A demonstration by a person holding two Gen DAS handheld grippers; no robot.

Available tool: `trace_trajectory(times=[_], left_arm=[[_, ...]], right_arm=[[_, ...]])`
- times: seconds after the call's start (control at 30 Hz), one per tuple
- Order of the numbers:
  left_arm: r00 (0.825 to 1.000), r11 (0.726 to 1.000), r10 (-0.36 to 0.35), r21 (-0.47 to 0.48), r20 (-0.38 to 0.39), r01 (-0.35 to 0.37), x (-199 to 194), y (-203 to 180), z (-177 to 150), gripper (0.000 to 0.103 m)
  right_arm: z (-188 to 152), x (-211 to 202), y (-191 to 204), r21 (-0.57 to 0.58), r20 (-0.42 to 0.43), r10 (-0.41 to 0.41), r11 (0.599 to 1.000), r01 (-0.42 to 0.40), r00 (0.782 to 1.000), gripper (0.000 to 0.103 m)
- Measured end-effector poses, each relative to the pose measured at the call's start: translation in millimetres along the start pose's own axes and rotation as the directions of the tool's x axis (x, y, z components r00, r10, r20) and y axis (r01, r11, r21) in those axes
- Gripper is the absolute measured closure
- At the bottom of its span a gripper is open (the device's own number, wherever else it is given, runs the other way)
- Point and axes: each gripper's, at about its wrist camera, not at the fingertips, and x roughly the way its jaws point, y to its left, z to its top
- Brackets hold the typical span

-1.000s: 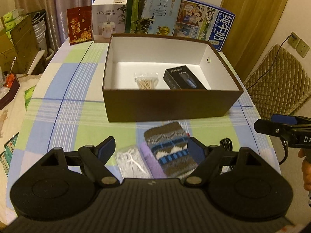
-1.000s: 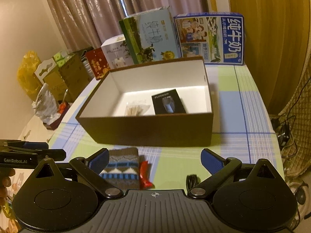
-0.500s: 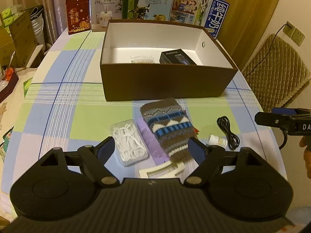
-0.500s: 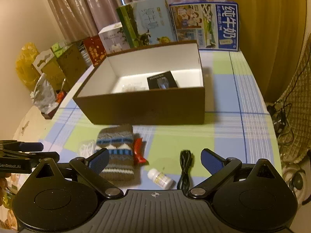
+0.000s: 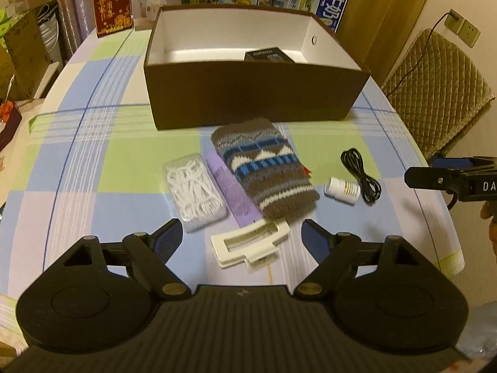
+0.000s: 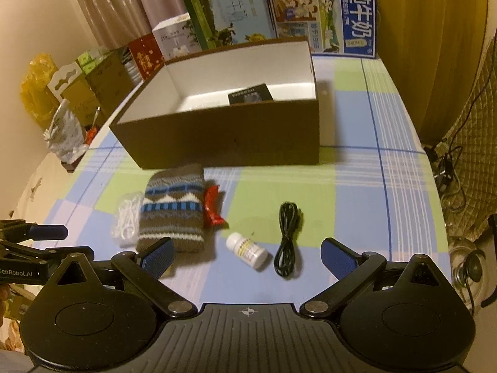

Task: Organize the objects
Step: 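Withdraw both open tools from the box back toward the remaining items, then grasp the knitted striped pouch with the right tool while the left tool grasps the clear floss pick case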

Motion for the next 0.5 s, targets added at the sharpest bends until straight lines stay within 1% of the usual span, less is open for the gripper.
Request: trace_trajectory(times=[0.17,0.33,0.5], left_arm=[[1.000,1.000,-0.001,-0.008,-0.020,0.001,5.6,-0.6,-3.8,0.023],[0.999,0.998,0.038,-0.051,-0.034,-0.040,11.5,9.5,-1.6,0.023],[0.996,0.992,0.077,-0.095,-0.041,-0.080,15.1,22.6,2.1,0.023]], right_arm=[[-4.4,5.9,-2.7,0.018,-0.013,-0.008,1.000,0.008,1.000,0.005],[-2.4,16.6,2.5,0.012,-0.022,0.005,1.000,-0.005,1.000,0.005],[6.0,34.0,19.3,-0.020,-0.020,0.037,0.999,-0.037,0.999,0.005]])
